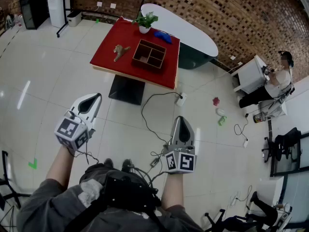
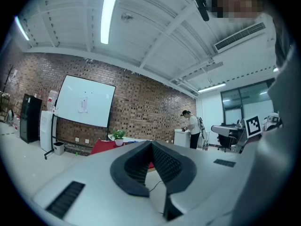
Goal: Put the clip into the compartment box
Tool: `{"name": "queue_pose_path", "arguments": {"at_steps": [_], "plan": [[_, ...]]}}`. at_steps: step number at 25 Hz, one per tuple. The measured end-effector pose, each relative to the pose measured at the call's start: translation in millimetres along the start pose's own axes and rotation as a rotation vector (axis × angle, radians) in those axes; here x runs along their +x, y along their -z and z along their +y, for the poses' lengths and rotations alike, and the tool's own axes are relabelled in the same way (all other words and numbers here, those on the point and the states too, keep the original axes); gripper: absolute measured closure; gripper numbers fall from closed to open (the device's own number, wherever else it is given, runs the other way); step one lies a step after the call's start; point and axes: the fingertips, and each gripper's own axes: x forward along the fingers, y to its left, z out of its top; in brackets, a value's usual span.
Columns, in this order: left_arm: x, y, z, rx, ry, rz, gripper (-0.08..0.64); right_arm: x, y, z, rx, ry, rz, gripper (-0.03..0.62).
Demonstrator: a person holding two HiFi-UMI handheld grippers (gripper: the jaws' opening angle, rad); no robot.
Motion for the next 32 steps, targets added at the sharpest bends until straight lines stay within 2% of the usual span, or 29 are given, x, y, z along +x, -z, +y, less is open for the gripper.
{"name": "queue_pose_path", "arguments": {"at_steps": [6, 14, 21, 32], "plan": [[2, 5, 27, 0.002, 0.02, -0.01, 0.528, -11, 15, -11, 0.03, 0.097, 0.019, 0.592], [28, 13, 51, 0.022, -0.012, -0.012, 0.528, 25, 33, -27, 0.035, 0.096, 0.007, 0.592], [107, 27, 81, 0.022, -0.056, 0.001, 0.528, 113, 61, -63, 0.035, 0.048, -0.009, 0.592], [302, 5, 155, 0.028, -0.125, 0.005, 0.528, 324, 76, -182, 0.043, -0.024, -0.015, 0.592]]}}
